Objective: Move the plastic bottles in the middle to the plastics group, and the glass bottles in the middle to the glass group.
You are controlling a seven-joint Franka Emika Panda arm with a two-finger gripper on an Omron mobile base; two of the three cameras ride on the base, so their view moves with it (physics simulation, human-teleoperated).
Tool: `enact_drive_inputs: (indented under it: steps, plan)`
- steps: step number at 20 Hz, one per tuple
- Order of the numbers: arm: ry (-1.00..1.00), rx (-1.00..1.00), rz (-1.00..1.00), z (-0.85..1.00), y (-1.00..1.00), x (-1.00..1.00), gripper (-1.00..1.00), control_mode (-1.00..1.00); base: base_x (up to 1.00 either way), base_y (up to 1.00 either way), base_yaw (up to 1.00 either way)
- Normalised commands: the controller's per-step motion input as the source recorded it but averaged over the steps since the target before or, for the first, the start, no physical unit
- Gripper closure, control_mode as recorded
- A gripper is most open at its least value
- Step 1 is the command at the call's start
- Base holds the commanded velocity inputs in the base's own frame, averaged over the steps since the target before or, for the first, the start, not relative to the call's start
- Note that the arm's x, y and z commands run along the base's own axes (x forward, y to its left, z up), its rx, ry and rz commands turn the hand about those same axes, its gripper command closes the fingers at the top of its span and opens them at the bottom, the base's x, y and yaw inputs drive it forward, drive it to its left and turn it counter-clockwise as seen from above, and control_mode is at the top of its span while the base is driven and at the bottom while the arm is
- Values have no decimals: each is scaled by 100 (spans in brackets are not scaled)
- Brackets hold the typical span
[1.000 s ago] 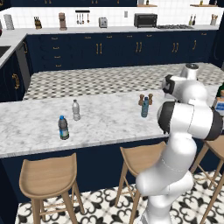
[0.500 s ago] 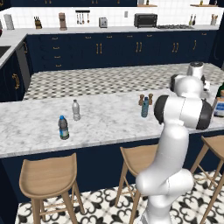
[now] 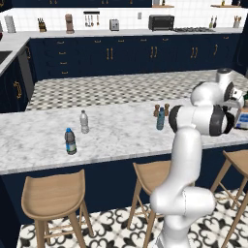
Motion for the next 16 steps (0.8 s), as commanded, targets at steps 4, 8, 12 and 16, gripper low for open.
enact_drive_inputs:
  steps: [4,8,12,16]
  plan:
    - [-21,0,-11,-3,-55,-2,100,-100,0,0,0]
    - [-24,0,-1,-10,-19,-13,100,-100,0,0,0]
    - [-17,-2,-4,-23,-13,-6,100,-100,0,0,0]
    - [-7,-14,-6,-32,-15,0,100,-100,0,0,0]
